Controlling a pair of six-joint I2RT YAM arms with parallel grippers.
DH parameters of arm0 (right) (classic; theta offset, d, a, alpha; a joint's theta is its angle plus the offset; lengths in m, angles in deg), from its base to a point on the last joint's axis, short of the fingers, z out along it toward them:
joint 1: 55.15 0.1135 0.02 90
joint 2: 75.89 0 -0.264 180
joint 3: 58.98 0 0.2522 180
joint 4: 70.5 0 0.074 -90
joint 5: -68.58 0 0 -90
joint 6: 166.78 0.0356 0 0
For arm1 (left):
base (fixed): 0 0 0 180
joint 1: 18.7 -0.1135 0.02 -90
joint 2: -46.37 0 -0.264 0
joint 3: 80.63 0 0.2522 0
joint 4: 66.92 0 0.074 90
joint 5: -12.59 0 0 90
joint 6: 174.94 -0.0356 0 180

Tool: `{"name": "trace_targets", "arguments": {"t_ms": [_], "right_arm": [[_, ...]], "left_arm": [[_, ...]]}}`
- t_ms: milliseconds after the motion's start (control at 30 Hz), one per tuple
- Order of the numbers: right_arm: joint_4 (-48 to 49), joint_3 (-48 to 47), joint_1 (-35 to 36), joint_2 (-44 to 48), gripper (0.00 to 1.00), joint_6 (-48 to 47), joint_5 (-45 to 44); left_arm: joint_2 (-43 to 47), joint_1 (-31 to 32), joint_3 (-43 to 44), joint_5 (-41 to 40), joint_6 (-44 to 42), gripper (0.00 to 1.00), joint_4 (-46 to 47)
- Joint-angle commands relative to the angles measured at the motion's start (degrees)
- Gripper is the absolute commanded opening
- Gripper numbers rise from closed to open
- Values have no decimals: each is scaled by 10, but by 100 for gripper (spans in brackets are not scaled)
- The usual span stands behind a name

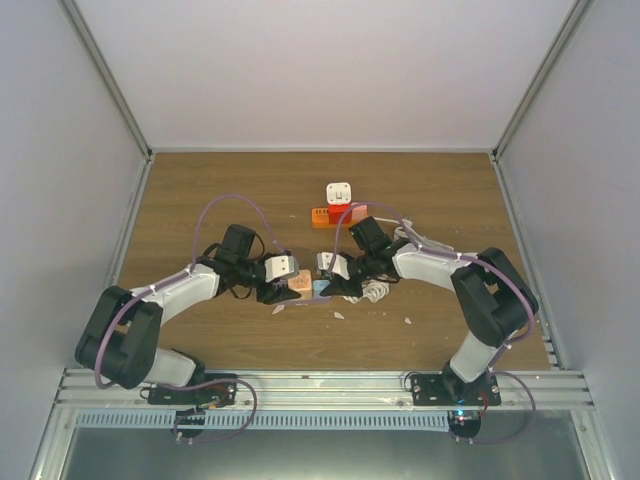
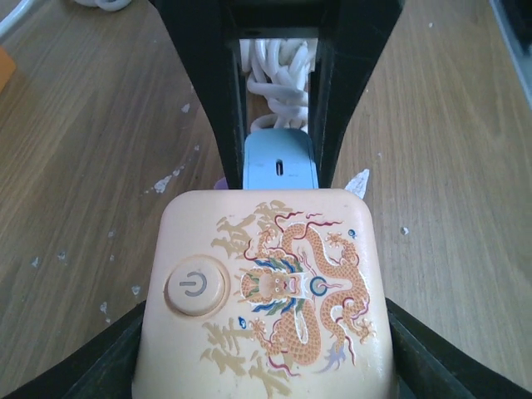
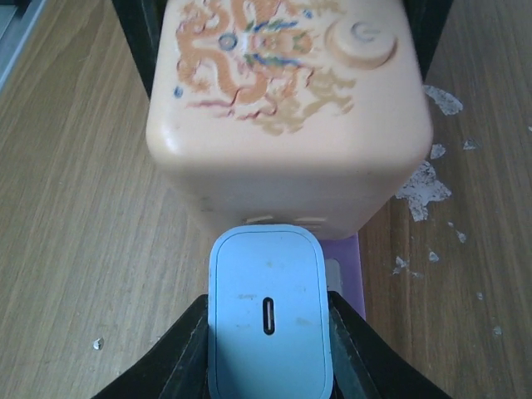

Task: Pull the plug off the socket

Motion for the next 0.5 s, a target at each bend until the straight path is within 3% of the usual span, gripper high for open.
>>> {"name": "trace_targets", "arguments": {"t_ms": [0,467], "right_arm": [[-24,13,-8,-34,5,-4,-107],[-27,11,-8,-37,4,-1,-109]], "left_arm": [[-4,-19,56,166,5,27,1],[-20,-37,73,161,-20,25,-42]]}}
